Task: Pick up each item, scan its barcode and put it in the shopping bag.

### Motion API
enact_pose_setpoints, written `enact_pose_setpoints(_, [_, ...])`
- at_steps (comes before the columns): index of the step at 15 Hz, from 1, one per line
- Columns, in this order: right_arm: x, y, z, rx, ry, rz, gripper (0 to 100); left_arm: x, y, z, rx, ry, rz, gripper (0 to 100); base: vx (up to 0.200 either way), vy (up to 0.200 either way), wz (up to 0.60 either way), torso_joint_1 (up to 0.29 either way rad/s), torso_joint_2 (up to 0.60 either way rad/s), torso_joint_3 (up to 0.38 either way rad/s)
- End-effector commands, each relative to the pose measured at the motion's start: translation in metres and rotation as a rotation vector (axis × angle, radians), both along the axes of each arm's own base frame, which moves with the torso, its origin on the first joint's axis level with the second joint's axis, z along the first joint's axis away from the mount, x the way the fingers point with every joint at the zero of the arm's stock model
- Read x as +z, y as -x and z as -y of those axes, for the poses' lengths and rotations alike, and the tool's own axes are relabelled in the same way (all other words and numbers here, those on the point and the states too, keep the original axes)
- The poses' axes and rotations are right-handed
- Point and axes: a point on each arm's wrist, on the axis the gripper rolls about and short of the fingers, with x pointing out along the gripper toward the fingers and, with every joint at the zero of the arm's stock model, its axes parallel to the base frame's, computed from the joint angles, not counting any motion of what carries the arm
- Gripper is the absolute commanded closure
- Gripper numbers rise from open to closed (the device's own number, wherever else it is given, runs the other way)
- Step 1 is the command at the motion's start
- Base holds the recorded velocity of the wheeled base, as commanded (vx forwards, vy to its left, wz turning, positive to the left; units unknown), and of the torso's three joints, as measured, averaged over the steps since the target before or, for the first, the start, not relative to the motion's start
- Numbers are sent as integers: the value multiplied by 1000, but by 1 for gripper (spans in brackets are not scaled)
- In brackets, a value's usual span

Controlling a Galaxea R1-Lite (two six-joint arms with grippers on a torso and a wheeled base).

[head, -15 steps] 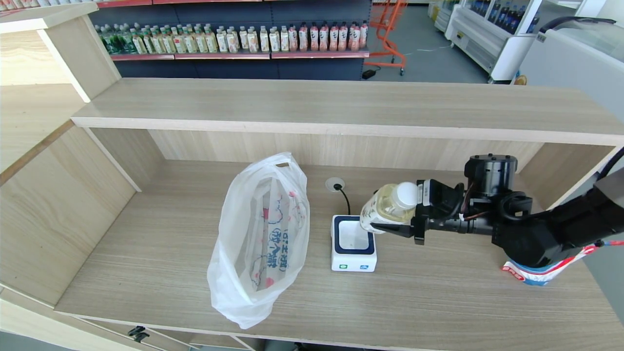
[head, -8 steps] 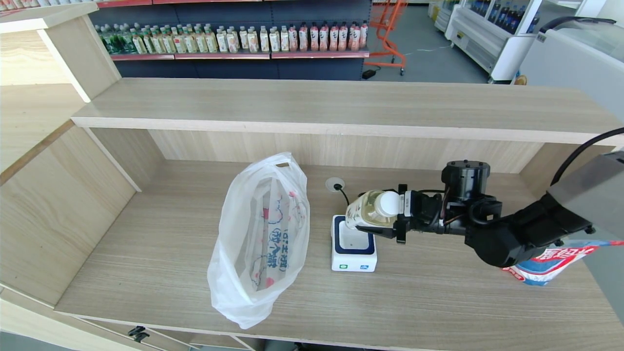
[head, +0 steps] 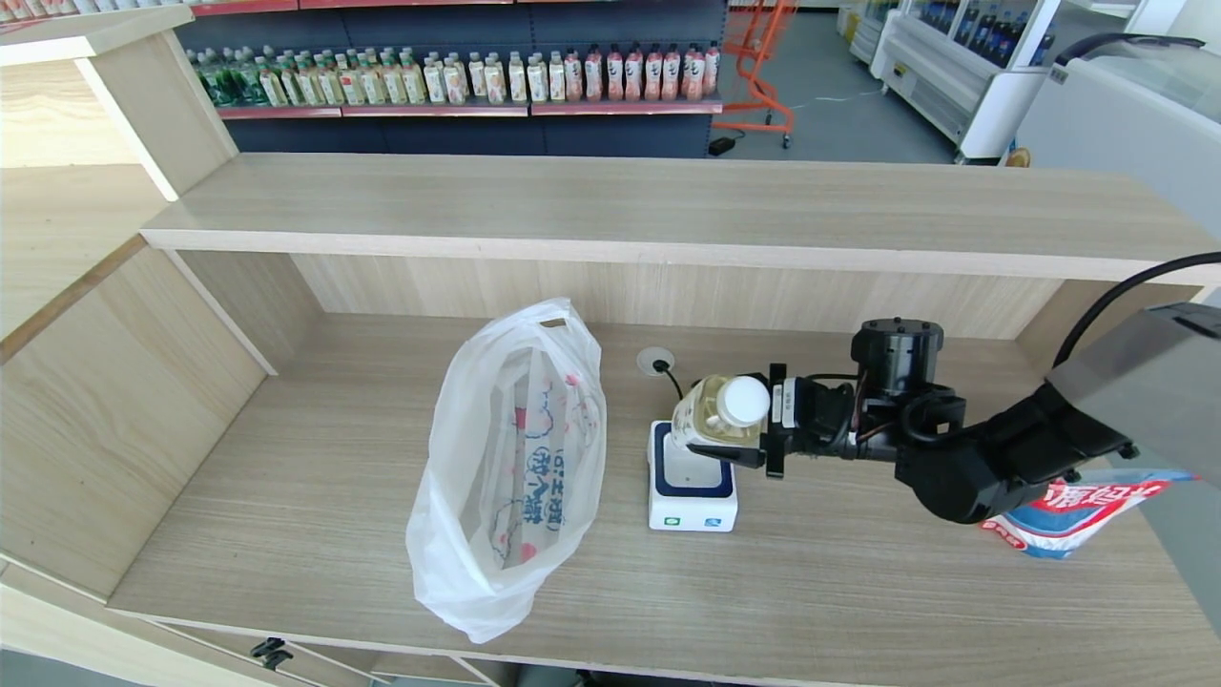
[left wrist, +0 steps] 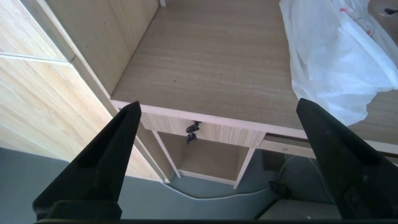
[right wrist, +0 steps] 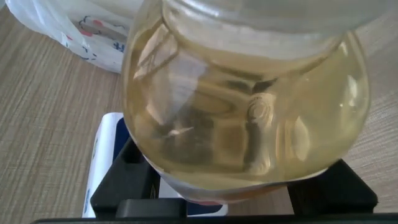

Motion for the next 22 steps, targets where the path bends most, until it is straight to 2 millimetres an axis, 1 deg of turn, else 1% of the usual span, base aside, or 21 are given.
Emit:
enact_pose_setpoints(1, [-1, 0, -1, 0, 1, -5, 100, 0, 0, 0, 1, 0, -1, 0, 0, 0, 0, 0, 0, 0])
enact_pose_setpoints(5, [1, 1, -2, 1, 1, -2, 100, 0, 0, 0, 1, 0, 0, 0, 0, 0, 0, 0, 0, 0])
enact_pose_setpoints(12, [8, 4, 0, -4, -6, 11, 100, 0, 0, 0, 1, 0, -1, 0, 0, 0, 0, 0, 0, 0])
enact_pose_setpoints(13, [13, 4, 3, -12, -15, 13, 100, 0, 0, 0, 1, 0, 0, 0, 0, 0, 0, 0, 0, 0])
enact_pose_setpoints(15, [34, 8, 13, -47, -80, -17, 100, 0, 0, 0, 1, 0, -1, 0, 0, 0, 0, 0, 0, 0])
enact_pose_setpoints(16, [51, 22, 16, -54, -137, -86, 100, 0, 0, 0, 1, 0, -1, 0, 0, 0, 0, 0, 0, 0])
enact_pose_setpoints(17, [74, 58, 19, -48, -204, -209, 100, 0, 0, 0, 1, 0, 0, 0, 0, 0, 0, 0, 0, 0])
enact_pose_setpoints(18, [81, 71, 22, -57, -226, -253, 100, 0, 0, 0, 1, 0, 0, 0, 0, 0, 0, 0, 0, 0])
enact_pose_setpoints(19, [89, 102, 32, -107, -282, -374, 100, 0, 0, 0, 1, 0, 0, 0, 0, 0, 0, 0, 0, 0])
enact_pose_setpoints(21, [92, 131, 46, -223, -388, -563, 100, 0, 0, 0, 1, 0, 0, 0, 0, 0, 0, 0, 0, 0])
enact_pose_setpoints(22, [95, 138, 51, -281, -451, -634, 100, 0, 0, 0, 1, 0, -1, 0, 0, 0, 0, 0, 0, 0])
